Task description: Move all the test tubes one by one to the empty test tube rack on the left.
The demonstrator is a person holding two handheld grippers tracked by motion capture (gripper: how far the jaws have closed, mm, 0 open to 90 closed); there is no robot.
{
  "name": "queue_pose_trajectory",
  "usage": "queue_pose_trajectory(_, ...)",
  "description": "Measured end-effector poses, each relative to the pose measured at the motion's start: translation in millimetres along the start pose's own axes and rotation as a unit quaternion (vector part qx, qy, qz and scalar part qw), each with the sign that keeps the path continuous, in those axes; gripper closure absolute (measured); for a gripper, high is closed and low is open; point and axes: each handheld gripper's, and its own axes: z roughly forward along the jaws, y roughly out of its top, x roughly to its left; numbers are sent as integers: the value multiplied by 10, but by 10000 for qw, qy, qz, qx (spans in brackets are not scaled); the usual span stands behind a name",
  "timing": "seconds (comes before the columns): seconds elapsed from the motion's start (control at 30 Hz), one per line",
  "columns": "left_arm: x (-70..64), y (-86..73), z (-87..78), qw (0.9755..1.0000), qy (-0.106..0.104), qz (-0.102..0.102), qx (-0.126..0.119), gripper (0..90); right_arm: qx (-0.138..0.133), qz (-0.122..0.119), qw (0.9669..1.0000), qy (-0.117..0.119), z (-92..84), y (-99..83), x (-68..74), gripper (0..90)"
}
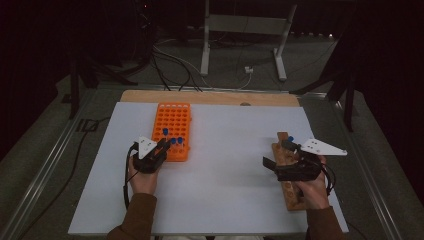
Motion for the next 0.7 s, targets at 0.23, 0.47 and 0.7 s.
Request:
queue_pose_trajectory(0.23,11,-67,23,9997,-67,72,233,786,4,-7,10000,2,0,-4,-5,0)
queue_pose_trajectory(0.47,2,-69,27,9987,-111,190,456,789,7,-7,10000,15,-2,-4,1,0)
queue_pose_trajectory(0.7,-3,-106,24,9984,-106,203,524,788,7,-6,10000,12,-4,-5,-4,0)
